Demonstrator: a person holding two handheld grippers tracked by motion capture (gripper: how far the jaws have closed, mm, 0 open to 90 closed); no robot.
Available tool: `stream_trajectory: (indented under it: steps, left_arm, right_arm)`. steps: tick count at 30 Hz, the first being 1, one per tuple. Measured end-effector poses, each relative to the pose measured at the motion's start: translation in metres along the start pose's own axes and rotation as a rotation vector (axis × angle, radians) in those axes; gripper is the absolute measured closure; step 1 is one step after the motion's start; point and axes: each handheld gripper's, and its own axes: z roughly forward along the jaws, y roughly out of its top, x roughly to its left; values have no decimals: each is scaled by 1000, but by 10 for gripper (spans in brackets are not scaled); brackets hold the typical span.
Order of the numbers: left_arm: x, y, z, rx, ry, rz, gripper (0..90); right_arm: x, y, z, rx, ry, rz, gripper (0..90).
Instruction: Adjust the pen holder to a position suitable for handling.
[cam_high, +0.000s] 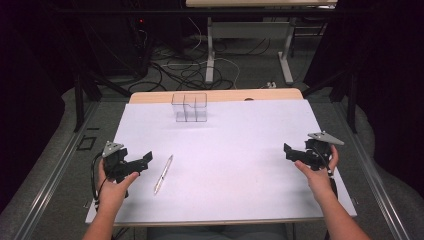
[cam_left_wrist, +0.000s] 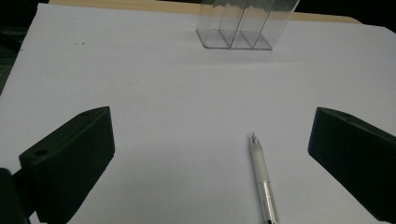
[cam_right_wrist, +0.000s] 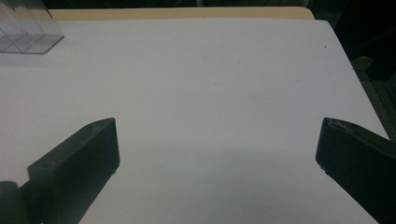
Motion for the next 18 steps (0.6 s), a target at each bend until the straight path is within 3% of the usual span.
stream_trajectory:
  steps: [8, 18]
  left_arm:
    - [-11, 5, 5, 9, -9, 19, 22]
    - [-26, 22, 25, 46, -7, 51, 69]
  right_arm:
    - [-3, -3, -5, -2, -1, 12, 0]
    - [-1, -4, -3, 10, 0, 31, 0]
